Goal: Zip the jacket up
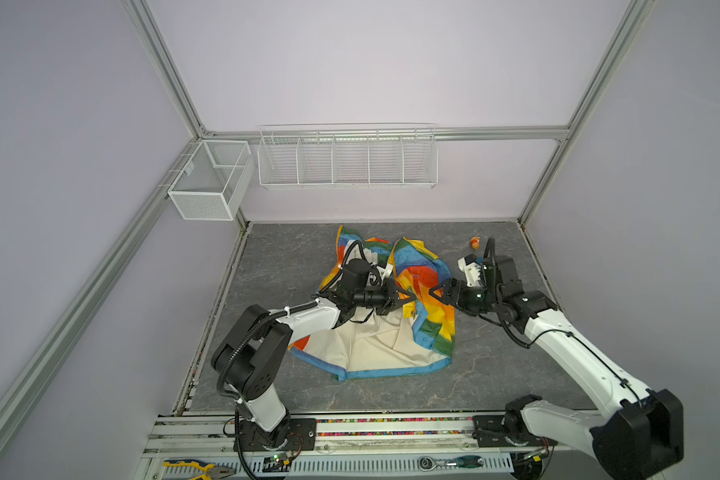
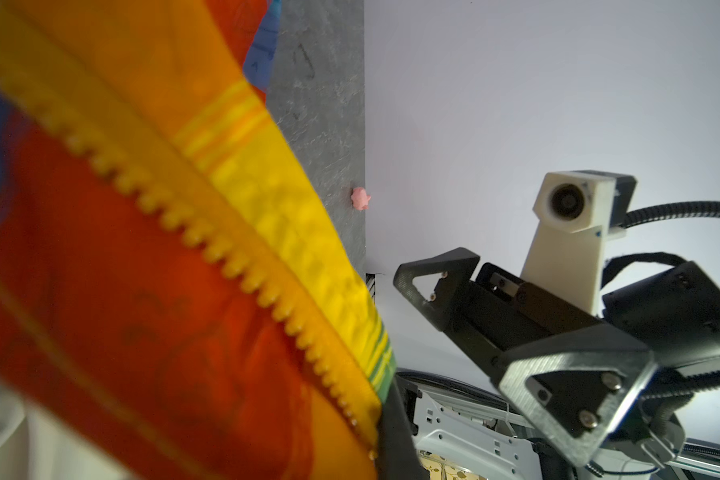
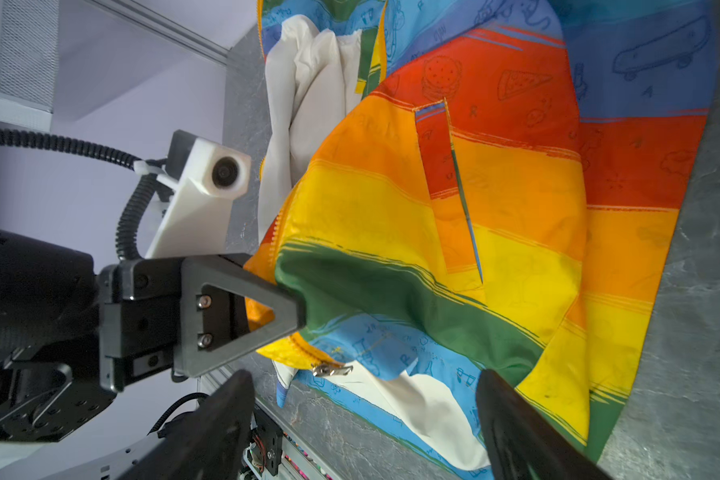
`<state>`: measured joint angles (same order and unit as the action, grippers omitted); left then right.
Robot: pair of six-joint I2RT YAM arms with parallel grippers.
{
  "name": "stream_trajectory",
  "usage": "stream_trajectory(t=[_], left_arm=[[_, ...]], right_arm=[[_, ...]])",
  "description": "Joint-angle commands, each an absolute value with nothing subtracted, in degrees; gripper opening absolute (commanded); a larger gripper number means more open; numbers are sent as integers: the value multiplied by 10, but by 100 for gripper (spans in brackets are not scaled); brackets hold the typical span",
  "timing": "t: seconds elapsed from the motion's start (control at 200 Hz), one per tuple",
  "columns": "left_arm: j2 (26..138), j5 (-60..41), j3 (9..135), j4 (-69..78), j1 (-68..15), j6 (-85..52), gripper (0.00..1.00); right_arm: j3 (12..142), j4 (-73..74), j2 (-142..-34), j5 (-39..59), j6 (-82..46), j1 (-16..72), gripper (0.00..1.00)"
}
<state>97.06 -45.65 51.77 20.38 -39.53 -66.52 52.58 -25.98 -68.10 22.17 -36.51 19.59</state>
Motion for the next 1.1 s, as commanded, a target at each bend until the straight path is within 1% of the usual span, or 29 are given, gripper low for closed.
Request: stream_trajectory(t=[0.0,0.125,0.18,0.355,0.615,0.64,0.675,0.715,0.8,0.81,0.825,0.83,0.885,0.92,1.095], left_arm=[[965,-468,484,191,-398,-644,0],[951,-464,458,162,-397,-626,0],[944,-465,449,158,-397,-626,0],[922,-466,441,127,-394,-587,0],[911,-477,442,111,-385,-576,0],[910,-478,442,111,-384,-575,0],[911,-478,442,111,-384,-575,0],[911,-479,444,111,-383,-574,0],[911,-480,443,109,-380,-572,0],[911,-481,442,109,-379,-571,0],[911,-481,443,108,-379,-570,0],[911,-481,443,108,-378,-570,0],[911,-482,444,104,-376,-566,0],[912,-482,444,100,-375,-564,0],[922,-485,454,91,-370,-551,0]], right_arm=[[522,-292,-707,194,-346,194,85],[507,-288,-735,189,-348,194,84],[481,-281,-745,193,-350,195,82],[450,-257,-782,195,-361,207,76],[437,-225,-845,174,-371,218,66],[437,-222,-852,172,-372,218,65],[439,-219,-864,172,-372,217,59],[442,-216,-876,171,-373,218,49],[447,-214,-889,175,-375,217,34],[449,-214,-889,175,-376,217,31],[449,-214,-889,175,-377,217,29],[450,-215,-889,175,-377,217,26],[452,-221,-883,171,-379,214,18],[453,-226,-877,171,-380,212,15],[468,-264,-837,172,-366,189,11]])
